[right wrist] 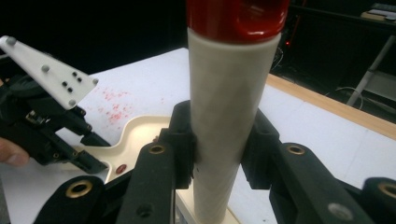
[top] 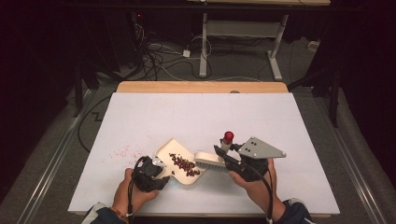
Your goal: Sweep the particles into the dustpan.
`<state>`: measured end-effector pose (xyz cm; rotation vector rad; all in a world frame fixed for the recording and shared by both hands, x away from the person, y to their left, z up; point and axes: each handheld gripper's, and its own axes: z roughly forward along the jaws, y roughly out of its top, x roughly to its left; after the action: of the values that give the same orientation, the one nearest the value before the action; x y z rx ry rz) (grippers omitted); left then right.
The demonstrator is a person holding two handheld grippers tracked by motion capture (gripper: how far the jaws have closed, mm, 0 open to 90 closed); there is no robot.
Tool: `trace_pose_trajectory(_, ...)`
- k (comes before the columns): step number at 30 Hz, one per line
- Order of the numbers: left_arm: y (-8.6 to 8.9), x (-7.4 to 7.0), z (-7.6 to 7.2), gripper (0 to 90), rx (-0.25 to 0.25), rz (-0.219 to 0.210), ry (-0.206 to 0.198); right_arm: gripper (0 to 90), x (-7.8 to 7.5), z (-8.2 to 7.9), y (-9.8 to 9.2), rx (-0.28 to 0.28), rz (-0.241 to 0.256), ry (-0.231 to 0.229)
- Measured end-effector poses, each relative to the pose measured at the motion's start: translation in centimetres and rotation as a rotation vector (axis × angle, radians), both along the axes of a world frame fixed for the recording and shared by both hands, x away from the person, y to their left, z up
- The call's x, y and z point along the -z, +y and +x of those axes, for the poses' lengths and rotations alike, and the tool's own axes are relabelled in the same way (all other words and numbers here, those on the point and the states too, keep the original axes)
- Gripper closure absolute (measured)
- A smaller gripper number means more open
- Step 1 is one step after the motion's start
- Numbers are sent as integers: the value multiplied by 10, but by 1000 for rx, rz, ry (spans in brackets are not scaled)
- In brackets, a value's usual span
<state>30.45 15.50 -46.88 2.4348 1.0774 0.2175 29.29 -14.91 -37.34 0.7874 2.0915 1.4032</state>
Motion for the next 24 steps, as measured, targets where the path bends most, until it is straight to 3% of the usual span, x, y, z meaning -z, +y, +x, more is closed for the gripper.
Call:
trace_pose_trajectory(12, 5, 1, 2, 639, 15, -31, -5, 698, -10, 8, -21, 41, 24, -32)
trace_pose_trajectory(24, 10, 0, 4, 639, 9, -46, -19, 698, -10, 14, -28, 53, 1, -32)
